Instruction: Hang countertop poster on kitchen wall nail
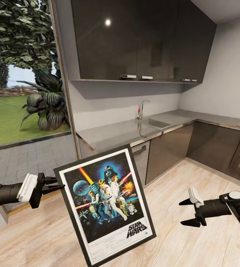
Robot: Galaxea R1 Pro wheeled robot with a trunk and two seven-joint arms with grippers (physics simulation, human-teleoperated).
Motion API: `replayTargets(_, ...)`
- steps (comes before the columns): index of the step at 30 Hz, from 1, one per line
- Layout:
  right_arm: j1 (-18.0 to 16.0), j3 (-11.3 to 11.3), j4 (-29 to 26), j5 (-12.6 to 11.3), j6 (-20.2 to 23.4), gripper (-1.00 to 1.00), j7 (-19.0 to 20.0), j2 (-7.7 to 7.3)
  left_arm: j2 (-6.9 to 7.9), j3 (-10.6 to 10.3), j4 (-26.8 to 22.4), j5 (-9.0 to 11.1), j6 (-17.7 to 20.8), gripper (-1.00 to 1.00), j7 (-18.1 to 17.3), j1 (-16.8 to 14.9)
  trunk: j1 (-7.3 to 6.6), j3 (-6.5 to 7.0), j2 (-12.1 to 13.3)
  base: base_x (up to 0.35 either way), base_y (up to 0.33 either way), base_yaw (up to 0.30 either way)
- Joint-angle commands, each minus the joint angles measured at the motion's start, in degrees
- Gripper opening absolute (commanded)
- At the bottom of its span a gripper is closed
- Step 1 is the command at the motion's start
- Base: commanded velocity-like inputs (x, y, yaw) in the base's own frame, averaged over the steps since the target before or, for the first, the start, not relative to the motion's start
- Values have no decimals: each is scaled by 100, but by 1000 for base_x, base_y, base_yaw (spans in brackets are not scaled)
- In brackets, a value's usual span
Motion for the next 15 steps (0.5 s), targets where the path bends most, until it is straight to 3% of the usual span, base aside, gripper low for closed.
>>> replayTargets(1,-12,-2,-7,13,60,100,51,0,2,2,0,10,54,-100,-49,-4,0,-7,-4,0,0,0)
replayTargets(15,-18,40,96,-33,97,100,278,67,3,3,1,9,46,-100,-116,-4,0,-7,-4,0,0,0)
